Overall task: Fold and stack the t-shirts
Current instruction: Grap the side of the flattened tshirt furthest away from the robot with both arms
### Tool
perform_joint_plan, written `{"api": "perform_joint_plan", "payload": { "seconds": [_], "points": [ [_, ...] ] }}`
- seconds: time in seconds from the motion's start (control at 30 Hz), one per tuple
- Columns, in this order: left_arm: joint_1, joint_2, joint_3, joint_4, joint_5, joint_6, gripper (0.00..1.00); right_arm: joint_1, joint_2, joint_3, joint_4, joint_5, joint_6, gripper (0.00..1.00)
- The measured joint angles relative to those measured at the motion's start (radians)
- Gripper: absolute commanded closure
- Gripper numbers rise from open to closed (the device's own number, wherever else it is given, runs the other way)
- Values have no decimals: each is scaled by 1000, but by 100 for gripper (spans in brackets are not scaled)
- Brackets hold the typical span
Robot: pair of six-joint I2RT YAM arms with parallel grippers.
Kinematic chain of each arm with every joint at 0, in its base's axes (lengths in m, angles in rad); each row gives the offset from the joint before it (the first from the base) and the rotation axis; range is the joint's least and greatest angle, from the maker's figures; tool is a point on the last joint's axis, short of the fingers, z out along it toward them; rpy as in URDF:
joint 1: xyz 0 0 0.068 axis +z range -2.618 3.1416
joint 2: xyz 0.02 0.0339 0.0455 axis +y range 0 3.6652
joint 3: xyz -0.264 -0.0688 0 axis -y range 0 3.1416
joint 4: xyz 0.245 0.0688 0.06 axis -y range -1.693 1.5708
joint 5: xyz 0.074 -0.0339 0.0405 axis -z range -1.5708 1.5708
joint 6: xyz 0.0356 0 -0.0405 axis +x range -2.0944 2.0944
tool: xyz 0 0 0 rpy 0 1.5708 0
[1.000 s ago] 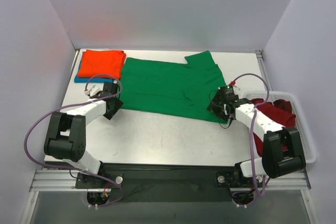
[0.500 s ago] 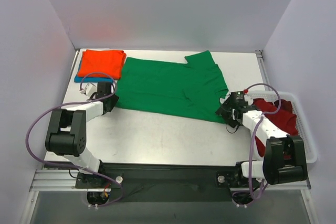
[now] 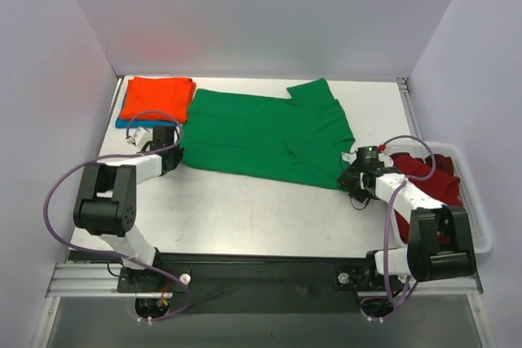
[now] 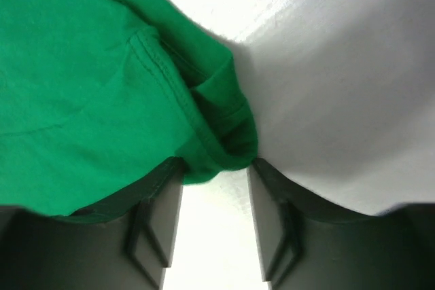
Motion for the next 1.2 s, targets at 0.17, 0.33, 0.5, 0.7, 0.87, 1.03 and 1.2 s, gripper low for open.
{"api": "perform_joint_plan", "payload": {
  "seconds": [0.17,0.33,0.5,0.7,0.87,1.03,1.2],
  "points": [
    [0,-37,-26,-32,0,8,100,0,45,18,14,13,-1,100],
    [-12,-138,-79,-138,-23,10,100,0,1,19,-42,13,-8,100],
    [-22,-347,-165,-297,-64,2,100,0,-210,20,-168,16,-14,100],
    [-25,-620,-240,-494,-98,-29,100,0,-438,14,-356,15,5,98],
    [-27,-850,-304,-628,-99,-68,100,-1,-586,-10,-518,3,34,82],
    [-26,-968,-320,-724,-121,-82,21,-8,-644,-21,-601,4,36,30],
    [-26,-965,-286,-788,-139,-43,7,-4,-580,3,-624,4,8,25]
  ]
}}
